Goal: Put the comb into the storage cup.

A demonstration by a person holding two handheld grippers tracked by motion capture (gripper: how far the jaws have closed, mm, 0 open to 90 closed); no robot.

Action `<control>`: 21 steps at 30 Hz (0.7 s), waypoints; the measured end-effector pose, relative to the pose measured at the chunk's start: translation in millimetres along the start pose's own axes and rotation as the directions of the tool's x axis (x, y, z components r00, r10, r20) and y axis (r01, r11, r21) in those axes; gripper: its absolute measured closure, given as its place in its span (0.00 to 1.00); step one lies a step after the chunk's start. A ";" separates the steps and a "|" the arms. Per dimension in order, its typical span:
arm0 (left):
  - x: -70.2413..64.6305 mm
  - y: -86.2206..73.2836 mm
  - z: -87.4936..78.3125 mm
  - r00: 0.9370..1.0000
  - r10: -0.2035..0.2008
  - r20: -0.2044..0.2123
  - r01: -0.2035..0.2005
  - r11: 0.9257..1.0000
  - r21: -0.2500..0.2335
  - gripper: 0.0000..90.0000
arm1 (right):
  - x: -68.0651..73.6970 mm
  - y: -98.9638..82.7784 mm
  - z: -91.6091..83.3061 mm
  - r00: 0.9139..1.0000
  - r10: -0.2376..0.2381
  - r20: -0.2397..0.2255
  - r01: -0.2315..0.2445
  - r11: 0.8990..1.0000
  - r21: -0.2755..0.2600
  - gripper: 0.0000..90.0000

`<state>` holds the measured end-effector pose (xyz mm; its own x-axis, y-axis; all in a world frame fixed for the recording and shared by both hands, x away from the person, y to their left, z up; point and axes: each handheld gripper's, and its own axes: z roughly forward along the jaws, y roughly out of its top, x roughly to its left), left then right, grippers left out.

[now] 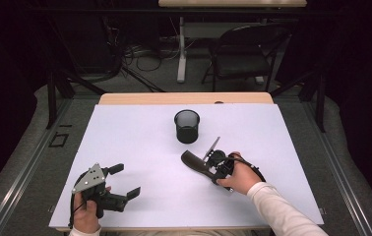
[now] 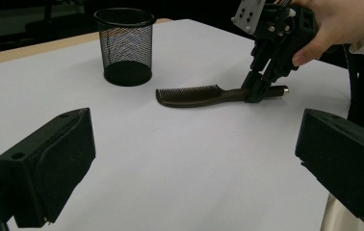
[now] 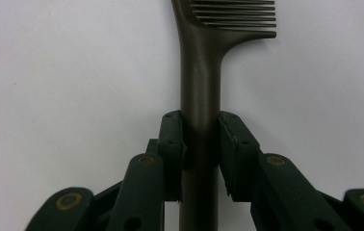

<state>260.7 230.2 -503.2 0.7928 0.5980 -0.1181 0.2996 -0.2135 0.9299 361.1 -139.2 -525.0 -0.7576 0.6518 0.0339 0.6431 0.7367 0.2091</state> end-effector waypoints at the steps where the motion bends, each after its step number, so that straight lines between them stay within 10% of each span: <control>1: 0.0 0.0 0.1 1.000 0.000 0.000 0.000 1.000 0.000 0.00 | -0.3 -0.5 0.0 1.000 -0.005 -0.001 0.005 1.000 -0.013 0.81; 21: 0.4 -0.3 0.5 1.000 -0.004 -0.002 0.004 1.000 -0.001 0.00 | 1.7 -6.1 -16.5 1.000 0.013 -0.004 -0.014 0.993 -0.114 0.81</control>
<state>261.2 230.1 -503.7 0.7907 0.6002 -0.1210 0.3020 -0.2104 0.9298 354.0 -145.6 -510.1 -0.7493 0.6610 0.0402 0.6365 0.7022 0.3190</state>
